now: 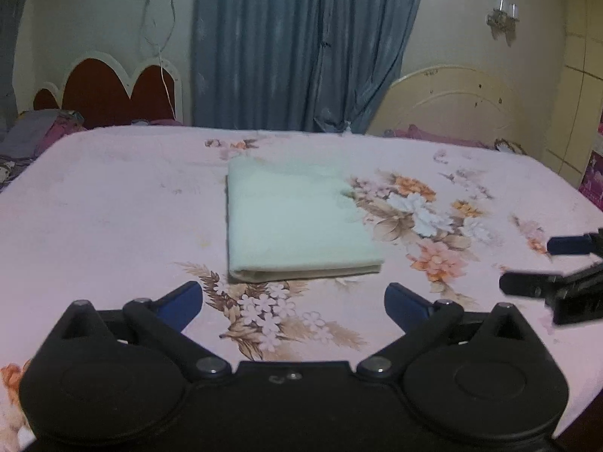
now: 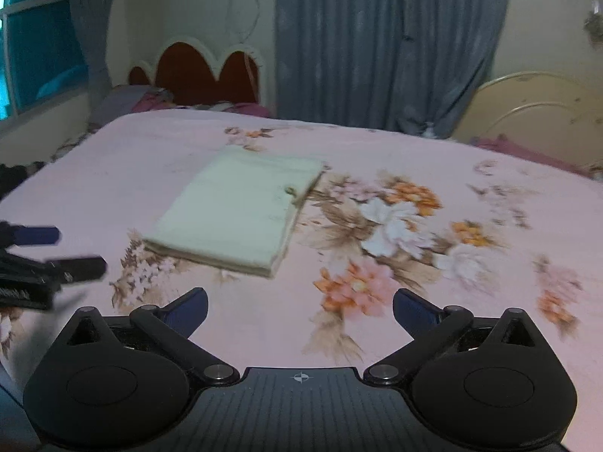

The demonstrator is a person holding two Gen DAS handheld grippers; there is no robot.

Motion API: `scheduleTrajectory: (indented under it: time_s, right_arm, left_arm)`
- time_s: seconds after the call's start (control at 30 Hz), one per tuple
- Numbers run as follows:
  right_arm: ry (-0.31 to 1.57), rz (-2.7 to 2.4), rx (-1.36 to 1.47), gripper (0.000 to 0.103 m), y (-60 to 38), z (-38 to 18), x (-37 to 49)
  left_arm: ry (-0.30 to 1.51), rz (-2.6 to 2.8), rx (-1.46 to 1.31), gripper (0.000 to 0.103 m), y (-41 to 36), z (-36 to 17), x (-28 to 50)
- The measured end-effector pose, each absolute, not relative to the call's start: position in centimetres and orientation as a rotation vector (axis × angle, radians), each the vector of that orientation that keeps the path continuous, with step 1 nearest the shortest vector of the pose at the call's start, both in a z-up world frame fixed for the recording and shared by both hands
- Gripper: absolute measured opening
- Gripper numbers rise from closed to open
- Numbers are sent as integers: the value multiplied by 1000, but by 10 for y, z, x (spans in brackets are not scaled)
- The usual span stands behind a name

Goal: Fold small clothes

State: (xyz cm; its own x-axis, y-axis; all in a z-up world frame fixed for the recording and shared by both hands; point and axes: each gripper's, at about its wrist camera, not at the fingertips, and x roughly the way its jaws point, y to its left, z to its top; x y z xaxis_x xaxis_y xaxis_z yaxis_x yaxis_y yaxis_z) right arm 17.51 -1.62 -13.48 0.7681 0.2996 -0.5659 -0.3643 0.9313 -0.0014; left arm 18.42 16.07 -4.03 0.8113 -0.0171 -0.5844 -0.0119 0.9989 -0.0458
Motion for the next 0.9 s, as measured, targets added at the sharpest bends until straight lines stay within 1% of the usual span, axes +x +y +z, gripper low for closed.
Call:
scheduleTrajectory:
  time_s: [0.07, 0.23, 0.53, 0.9]
  right_arm:
    - [575, 323, -138, 103, -19, -131, 156]
    - [563, 298, -63, 103, -39, -118, 119]
    - [511, 273, -13, 103, -61, -89, 64]
    - [469, 289, 0, 103, -61, -73, 18]
  left_arm:
    - [618, 4, -44, 103, 154, -33, 172]
    - [592, -18, -13, 102, 141, -18, 142]
    - [544, -19, -16, 102, 125, 10, 93]
    - [497, -35, -19, 102, 108, 22, 62]
